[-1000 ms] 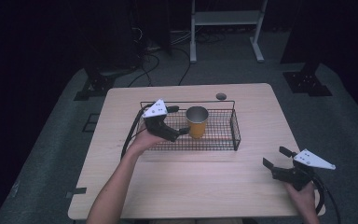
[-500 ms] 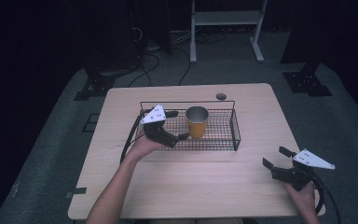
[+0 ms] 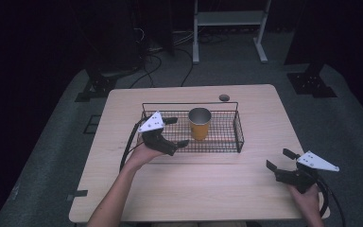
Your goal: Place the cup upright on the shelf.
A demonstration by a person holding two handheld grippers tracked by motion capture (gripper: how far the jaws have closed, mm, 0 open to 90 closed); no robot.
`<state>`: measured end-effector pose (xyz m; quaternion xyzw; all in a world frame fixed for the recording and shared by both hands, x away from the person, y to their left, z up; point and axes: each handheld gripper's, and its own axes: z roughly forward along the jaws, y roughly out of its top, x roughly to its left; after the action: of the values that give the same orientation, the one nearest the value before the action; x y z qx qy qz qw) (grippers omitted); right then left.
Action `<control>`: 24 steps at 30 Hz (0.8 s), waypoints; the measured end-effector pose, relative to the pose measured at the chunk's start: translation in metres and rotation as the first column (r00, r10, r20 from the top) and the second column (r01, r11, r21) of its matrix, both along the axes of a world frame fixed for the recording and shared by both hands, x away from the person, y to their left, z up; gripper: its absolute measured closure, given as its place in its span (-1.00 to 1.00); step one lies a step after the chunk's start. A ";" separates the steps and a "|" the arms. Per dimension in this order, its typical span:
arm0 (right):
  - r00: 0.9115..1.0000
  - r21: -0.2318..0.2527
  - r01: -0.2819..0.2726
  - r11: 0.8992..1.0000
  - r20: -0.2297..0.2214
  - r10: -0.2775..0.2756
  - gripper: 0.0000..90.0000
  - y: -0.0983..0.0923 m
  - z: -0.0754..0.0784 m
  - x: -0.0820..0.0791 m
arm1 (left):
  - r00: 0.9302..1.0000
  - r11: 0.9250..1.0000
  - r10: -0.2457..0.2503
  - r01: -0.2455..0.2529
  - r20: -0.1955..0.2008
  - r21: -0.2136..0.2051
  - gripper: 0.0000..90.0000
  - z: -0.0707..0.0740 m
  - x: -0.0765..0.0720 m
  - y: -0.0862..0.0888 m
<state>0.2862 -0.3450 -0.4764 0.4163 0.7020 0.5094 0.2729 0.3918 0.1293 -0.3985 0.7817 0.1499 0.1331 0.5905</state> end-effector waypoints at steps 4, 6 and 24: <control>1.000 -0.002 0.000 1.000 0.000 0.000 -0.71 0.000 0.000 0.000 | 1.000 1.000 0.009 -0.009 0.001 -0.002 -0.97 -0.003 -0.006 0.004; 1.000 -0.002 -0.001 1.000 -0.001 0.001 -0.71 0.000 0.000 0.000 | 1.000 1.000 0.011 -0.011 -0.005 0.001 -0.97 -0.004 -0.008 0.005; 1.000 -0.006 -0.001 1.000 -0.002 0.001 -0.71 0.000 0.000 0.000 | 1.000 1.000 0.017 -0.017 0.008 0.003 -0.97 -0.011 -0.033 0.011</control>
<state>0.2861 -0.3446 -0.4766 0.4157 0.7039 0.5070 0.2735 0.3588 0.1406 -0.4094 0.7809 0.1540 0.1414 0.5887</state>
